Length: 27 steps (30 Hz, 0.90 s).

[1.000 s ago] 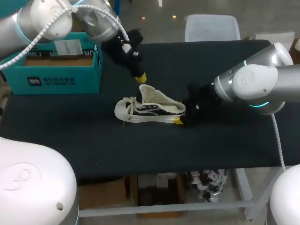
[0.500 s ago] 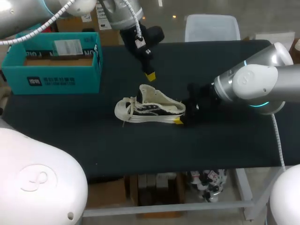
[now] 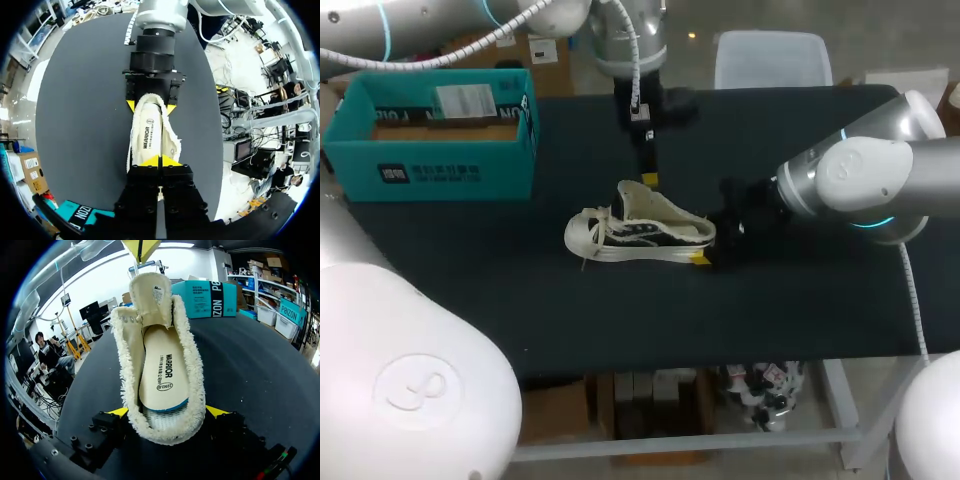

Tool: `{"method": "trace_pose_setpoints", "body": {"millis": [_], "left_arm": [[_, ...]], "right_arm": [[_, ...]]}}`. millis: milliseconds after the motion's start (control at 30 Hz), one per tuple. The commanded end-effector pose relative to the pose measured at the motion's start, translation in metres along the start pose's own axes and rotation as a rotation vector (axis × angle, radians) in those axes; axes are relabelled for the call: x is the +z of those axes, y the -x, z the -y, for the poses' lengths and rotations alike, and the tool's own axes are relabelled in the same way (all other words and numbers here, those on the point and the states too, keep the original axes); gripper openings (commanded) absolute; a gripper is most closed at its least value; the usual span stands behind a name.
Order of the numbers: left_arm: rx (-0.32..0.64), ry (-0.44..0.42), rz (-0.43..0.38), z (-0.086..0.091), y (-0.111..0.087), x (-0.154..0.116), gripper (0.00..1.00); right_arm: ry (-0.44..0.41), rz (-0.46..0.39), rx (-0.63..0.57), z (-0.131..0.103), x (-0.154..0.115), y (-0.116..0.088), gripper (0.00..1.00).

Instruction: Open the shoe tongue, take the insole out of the shoe, put the insole back into the shoe, and pack the shoe into the shoebox

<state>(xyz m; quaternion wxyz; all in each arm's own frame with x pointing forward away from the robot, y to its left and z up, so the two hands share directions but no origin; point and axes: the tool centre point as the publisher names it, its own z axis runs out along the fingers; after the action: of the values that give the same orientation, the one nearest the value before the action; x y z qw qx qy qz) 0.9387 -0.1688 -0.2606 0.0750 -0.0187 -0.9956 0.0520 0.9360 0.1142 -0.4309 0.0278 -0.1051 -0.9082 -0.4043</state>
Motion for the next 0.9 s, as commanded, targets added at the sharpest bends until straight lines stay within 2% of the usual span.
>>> {"method": "trace_pose_setpoints", "body": {"millis": [33,267,600,733,900], "left_arm": [[0.158,0.219,0.07,0.004,-0.005,0.01,0.0],[0.198,0.197,0.093,-0.003,-0.01,0.033,0.0],[0.216,0.051,0.131,-0.018,0.001,0.064,0.0],[0.254,0.016,0.147,-0.018,0.004,0.071,0.0],[0.292,-0.009,0.114,-0.016,0.004,0.081,0.0]], "right_arm": [[0.001,-0.003,0.0,0.007,0.003,0.002,0.0],[0.001,-0.003,0.0,0.007,0.003,0.002,0.0],[0.001,-0.003,0.0,0.007,0.003,0.002,0.0],[0.001,-0.003,0.0,0.007,0.003,0.002,0.0],[0.001,-0.003,0.0,0.007,0.003,0.002,0.0]]}}
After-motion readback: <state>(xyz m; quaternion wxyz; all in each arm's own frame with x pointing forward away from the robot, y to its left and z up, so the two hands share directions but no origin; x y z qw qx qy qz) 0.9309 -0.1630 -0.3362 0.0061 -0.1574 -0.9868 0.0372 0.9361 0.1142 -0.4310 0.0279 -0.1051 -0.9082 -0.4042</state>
